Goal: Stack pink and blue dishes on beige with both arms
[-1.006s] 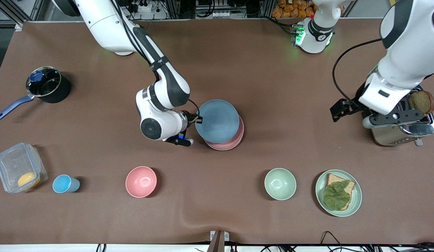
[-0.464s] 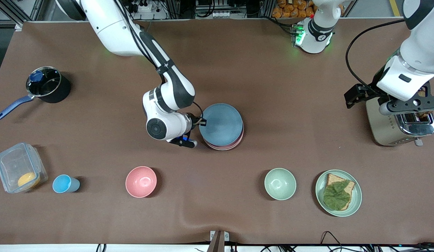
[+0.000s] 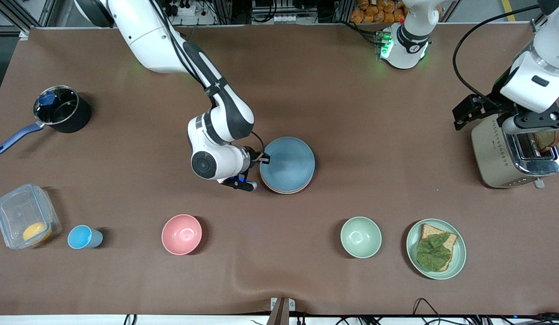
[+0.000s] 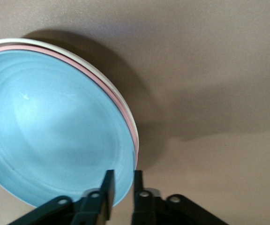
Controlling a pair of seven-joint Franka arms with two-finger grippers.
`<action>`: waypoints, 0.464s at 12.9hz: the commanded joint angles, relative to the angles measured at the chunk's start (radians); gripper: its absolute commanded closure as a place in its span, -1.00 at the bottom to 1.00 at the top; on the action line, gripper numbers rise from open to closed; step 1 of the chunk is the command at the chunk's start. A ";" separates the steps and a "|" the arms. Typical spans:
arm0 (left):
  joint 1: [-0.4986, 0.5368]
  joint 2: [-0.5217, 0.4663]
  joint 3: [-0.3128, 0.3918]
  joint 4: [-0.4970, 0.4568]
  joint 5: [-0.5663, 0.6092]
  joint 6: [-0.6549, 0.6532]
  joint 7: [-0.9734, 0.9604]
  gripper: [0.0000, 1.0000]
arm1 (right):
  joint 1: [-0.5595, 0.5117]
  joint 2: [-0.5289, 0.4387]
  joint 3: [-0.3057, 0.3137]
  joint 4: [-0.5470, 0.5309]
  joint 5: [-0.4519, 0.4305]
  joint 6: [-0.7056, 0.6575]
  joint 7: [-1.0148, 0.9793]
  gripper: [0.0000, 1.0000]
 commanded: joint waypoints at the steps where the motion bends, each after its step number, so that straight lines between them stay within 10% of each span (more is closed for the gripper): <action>1: -0.135 -0.018 0.140 -0.010 -0.013 -0.014 0.022 -1.00 | -0.003 0.009 -0.012 0.039 0.022 -0.006 0.000 -1.00; 6: -0.273 -0.019 0.292 -0.013 -0.010 -0.014 0.027 -1.00 | -0.107 -0.026 -0.021 0.069 0.005 -0.060 -0.012 -1.00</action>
